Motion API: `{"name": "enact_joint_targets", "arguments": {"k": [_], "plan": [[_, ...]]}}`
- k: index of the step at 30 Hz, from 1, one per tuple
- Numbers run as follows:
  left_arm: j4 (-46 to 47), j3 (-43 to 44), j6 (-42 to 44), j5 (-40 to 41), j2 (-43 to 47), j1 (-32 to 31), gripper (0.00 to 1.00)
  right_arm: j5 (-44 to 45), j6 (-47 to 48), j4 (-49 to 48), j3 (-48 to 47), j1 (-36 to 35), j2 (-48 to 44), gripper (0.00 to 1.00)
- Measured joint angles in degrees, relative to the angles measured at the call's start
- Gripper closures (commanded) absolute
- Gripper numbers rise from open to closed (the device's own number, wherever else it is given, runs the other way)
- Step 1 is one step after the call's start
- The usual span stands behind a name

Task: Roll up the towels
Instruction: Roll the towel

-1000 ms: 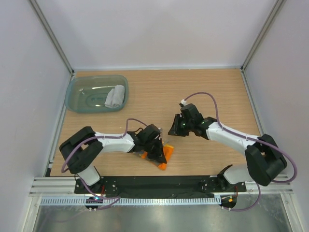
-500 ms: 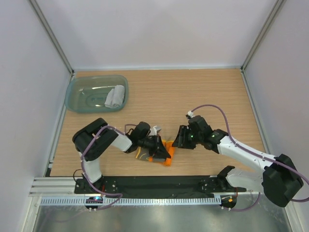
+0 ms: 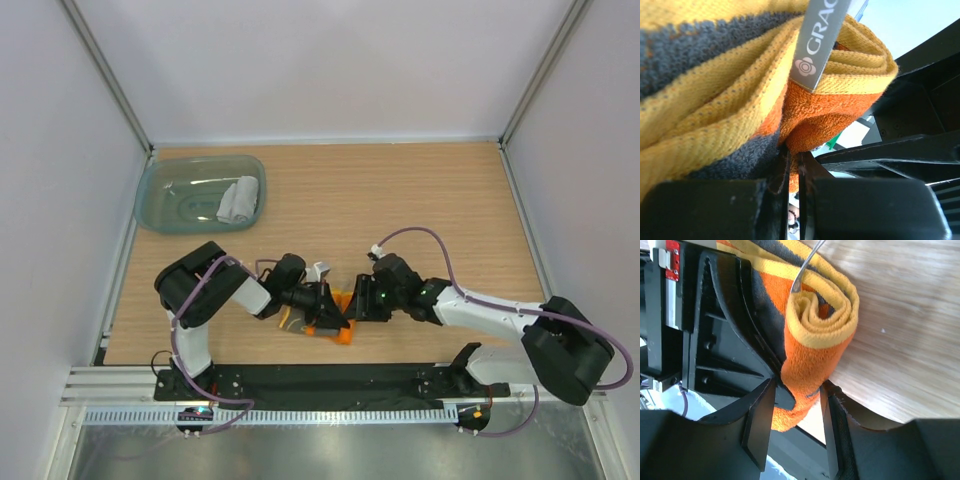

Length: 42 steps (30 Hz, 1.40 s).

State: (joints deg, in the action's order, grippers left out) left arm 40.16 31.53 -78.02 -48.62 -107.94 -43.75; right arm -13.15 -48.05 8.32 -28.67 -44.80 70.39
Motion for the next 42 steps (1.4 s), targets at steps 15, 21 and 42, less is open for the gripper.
{"name": "enact_joint_targets", "arguments": {"k": [15, 21, 42], "plan": [[0.50, -1.68, 2.03, 0.85, 0.52, 0.66, 0.91, 8.02, 1.20, 7.26, -9.94, -5.97, 7.43, 0.91], [-15.39, 0.42, 9.18, 5.64, 6.64, 0.28, 0.65, 13.09, 1.92, 13.29, -14.47, -8.22, 9.44, 0.98], [-55.12, 12.83, 24.13, 49.92, 24.22, -21.86, 0.61, 18.95, -2.45, 23.26, -19.15, -8.72, 12.92, 0.99]]}}
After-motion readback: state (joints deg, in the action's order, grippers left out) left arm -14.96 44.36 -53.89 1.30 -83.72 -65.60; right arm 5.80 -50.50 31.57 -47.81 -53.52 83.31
